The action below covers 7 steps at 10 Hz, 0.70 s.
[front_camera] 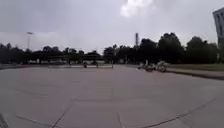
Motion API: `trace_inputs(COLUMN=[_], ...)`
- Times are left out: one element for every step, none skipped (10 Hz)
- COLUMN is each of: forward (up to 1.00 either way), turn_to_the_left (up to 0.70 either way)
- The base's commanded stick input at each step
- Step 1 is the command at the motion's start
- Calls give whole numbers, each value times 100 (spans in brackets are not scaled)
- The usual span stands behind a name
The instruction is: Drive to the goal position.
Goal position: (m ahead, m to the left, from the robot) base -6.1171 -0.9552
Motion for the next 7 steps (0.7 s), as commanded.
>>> trace_inputs(forward=[70,70,70,70,70,70,70], turn_to_the_left=[0,0,0,0,0,0,0])
